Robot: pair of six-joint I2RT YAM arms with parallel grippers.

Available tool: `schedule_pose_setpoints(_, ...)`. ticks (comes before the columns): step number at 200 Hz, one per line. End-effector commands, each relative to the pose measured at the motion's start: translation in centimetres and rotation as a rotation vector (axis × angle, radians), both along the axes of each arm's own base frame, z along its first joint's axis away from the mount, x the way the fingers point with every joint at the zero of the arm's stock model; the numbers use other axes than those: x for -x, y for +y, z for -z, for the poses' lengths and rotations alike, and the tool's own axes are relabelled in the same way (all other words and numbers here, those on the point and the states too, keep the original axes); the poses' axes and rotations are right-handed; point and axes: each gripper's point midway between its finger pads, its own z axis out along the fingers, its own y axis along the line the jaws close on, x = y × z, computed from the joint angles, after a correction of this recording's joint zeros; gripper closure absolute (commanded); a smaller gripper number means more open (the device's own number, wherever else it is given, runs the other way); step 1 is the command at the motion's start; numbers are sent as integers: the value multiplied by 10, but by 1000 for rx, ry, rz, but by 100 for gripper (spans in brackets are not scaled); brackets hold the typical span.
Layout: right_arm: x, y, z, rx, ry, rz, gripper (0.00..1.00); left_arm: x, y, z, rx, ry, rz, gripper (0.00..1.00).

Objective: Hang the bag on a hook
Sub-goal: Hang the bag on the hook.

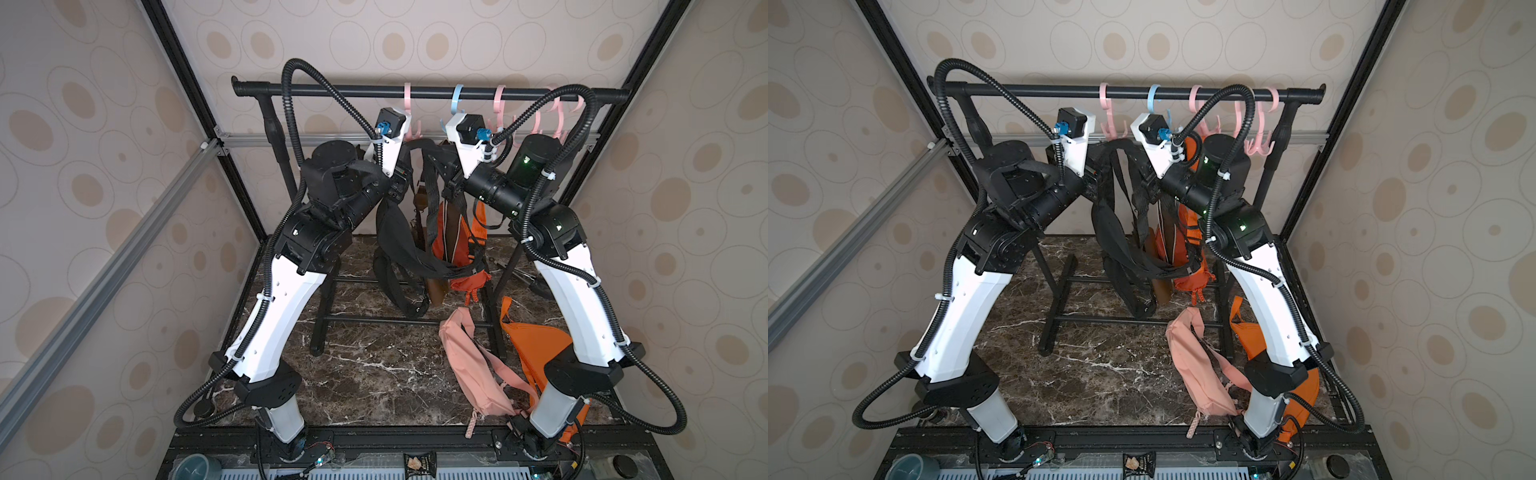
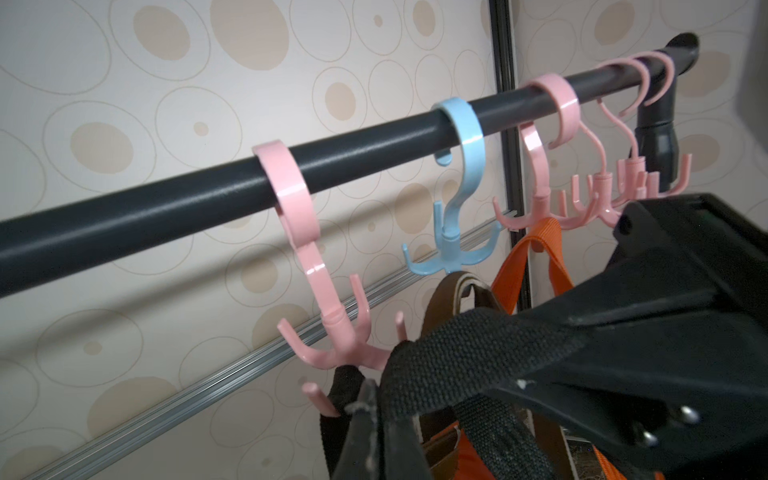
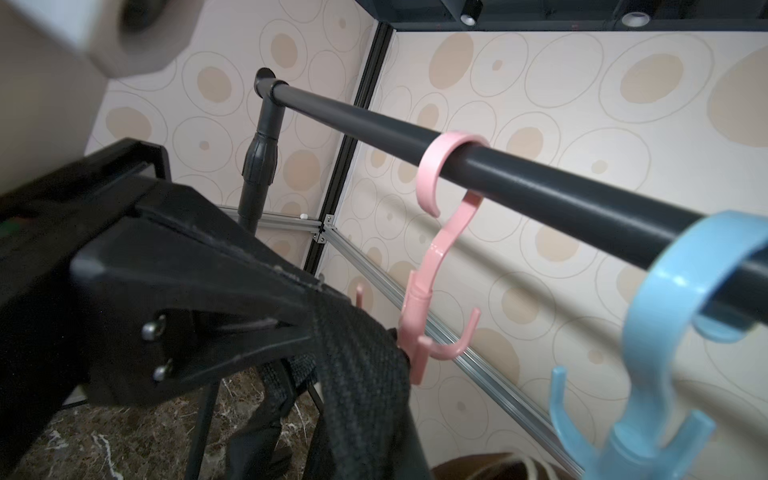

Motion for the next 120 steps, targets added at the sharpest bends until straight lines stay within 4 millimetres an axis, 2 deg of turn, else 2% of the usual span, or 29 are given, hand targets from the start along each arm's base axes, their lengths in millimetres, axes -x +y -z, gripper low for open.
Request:
schedule_pose_setpoints(1,16,-19,-39,-84,-98,6,100,8,37,-39,58,-101,-128,100)
schedule_pose_setpoints(26,15,-21,-46,-80,-118,6,100,14,44,-51,92,-135,-144,100)
schedule_pose_setpoints(65,13,-26,-54,-104,-146,-3,100,14,47,-56,106,-154,-155,100)
schedule_pose_setpoints(98,2,-29,-58,-121,-164,27,100,4,43,-47,78,-143,-180,100)
schedule_pose_setpoints(120,-15,-28,-46,-111,-134,41,100,-5,37,-34,46,-116,-182,100)
